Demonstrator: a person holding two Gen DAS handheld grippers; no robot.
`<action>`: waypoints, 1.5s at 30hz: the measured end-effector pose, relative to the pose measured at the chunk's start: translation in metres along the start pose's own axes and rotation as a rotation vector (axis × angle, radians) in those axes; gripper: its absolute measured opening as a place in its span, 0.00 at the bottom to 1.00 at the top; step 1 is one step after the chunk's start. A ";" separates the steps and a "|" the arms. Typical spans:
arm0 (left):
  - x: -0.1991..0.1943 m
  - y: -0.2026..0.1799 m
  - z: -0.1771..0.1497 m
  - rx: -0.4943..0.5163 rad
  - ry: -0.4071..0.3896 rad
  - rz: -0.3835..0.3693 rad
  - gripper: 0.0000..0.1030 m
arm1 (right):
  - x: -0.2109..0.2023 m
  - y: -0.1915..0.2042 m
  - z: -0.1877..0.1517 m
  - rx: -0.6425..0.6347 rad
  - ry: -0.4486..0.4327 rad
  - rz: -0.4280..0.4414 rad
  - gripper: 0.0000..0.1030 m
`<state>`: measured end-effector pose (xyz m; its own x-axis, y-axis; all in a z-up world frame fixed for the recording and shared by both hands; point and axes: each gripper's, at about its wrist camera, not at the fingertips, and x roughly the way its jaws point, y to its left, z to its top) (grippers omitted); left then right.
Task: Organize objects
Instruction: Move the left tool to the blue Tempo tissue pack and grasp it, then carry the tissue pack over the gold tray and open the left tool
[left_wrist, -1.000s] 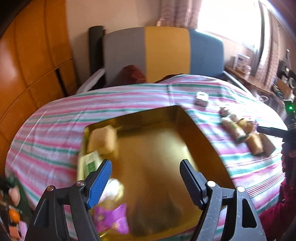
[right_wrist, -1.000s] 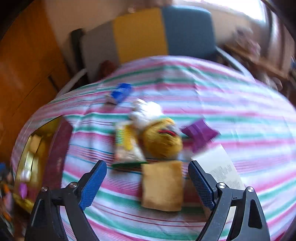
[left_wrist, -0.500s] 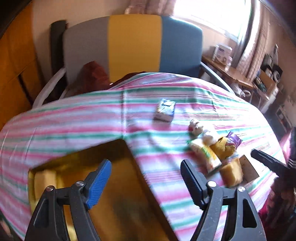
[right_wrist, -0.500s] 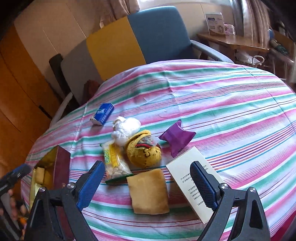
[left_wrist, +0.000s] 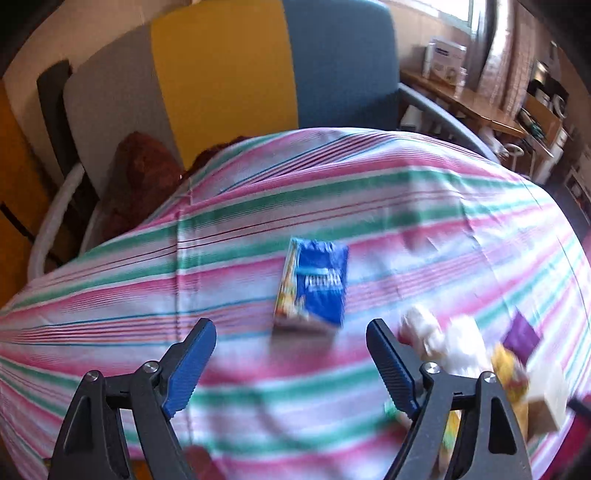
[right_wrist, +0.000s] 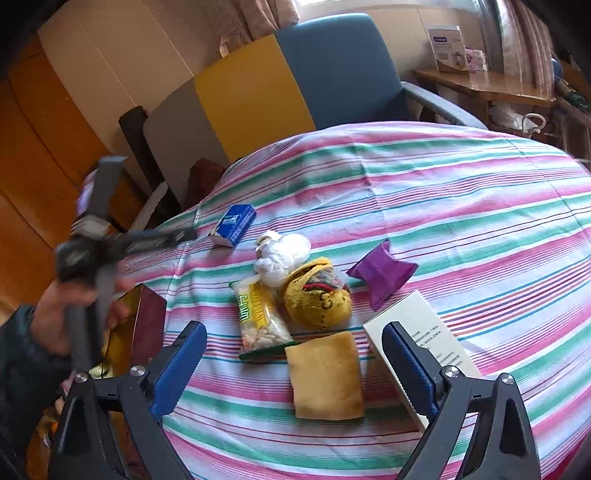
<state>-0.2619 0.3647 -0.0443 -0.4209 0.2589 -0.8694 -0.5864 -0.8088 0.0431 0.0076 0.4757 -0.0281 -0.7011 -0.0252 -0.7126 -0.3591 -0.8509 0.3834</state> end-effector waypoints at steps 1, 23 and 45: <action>0.007 0.000 0.005 -0.001 0.005 -0.004 0.82 | 0.001 0.000 0.000 0.005 0.008 0.008 0.94; -0.001 0.001 -0.037 -0.089 0.019 -0.074 0.51 | -0.022 -0.051 0.016 0.242 -0.108 0.008 0.94; -0.174 0.008 -0.191 -0.073 -0.168 -0.132 0.51 | 0.027 -0.005 -0.005 -0.005 0.136 0.012 0.89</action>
<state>-0.0614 0.2122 0.0131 -0.4565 0.4446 -0.7706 -0.5950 -0.7966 -0.1071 -0.0060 0.4762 -0.0519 -0.6152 -0.1058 -0.7812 -0.3482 -0.8526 0.3897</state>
